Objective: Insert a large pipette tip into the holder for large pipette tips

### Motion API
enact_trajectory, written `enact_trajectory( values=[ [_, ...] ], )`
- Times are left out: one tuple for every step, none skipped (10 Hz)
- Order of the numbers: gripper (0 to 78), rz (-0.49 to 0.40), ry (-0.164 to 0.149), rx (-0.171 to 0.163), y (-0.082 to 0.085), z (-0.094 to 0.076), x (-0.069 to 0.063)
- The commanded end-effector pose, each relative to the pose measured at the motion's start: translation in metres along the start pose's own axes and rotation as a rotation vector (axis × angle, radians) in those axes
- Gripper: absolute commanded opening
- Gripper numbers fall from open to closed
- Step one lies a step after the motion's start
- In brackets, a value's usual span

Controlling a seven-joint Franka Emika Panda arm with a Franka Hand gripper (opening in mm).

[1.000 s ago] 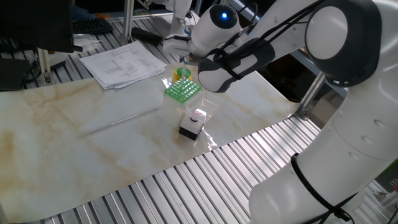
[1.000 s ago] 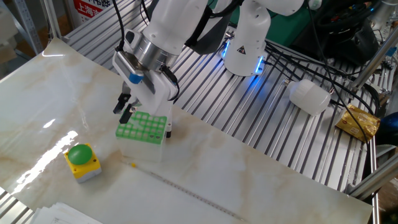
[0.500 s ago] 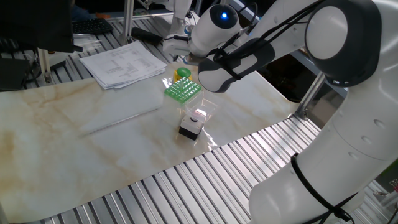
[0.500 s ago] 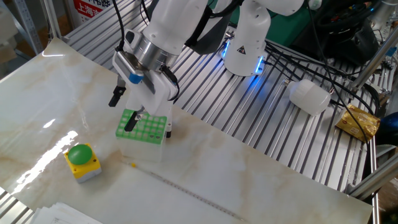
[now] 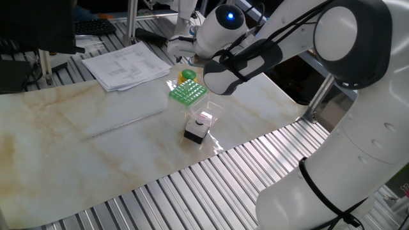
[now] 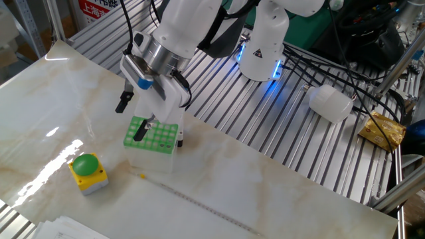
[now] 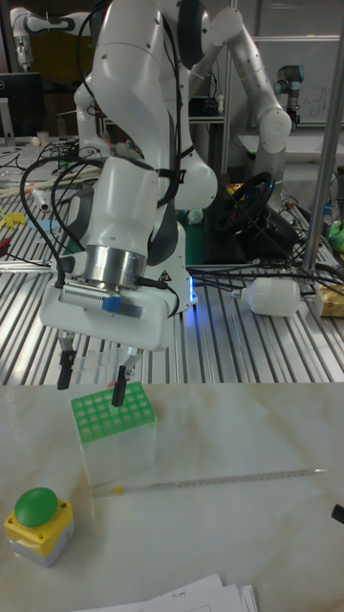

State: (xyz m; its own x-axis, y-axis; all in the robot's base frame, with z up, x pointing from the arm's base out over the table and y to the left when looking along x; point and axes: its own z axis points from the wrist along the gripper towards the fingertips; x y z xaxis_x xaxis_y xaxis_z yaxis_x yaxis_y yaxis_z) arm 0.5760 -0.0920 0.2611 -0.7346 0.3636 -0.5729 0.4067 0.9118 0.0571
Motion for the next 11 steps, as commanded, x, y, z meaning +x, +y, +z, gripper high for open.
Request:
enact_trajectory(
  values=[
    [77.4,-0.097,0.382,-0.016,0.001,-0.048,-0.027],
    [77.4,-0.102,0.390,-0.014,0.001,-0.050,-0.028],
    [77.4,-0.106,0.399,-0.012,0.000,-0.052,-0.030],
    [77.4,-0.113,0.410,-0.010,0.000,-0.055,-0.031],
    [77.4,-0.128,0.442,-0.010,-0.001,-0.061,-0.033],
    [77.4,-0.143,0.475,-0.010,-0.001,-0.067,-0.035],
    [77.4,-0.155,0.499,-0.006,0.001,-0.074,-0.037],
    [77.4,-0.160,0.516,-0.001,0.003,-0.081,-0.037],
    [77.4,-0.165,0.535,0.005,0.007,-0.088,-0.036],
    [77.4,-0.171,0.545,0.005,0.010,-0.094,-0.036],
    [77.4,-0.188,0.560,0.005,0.013,-0.101,-0.035]
  ],
)
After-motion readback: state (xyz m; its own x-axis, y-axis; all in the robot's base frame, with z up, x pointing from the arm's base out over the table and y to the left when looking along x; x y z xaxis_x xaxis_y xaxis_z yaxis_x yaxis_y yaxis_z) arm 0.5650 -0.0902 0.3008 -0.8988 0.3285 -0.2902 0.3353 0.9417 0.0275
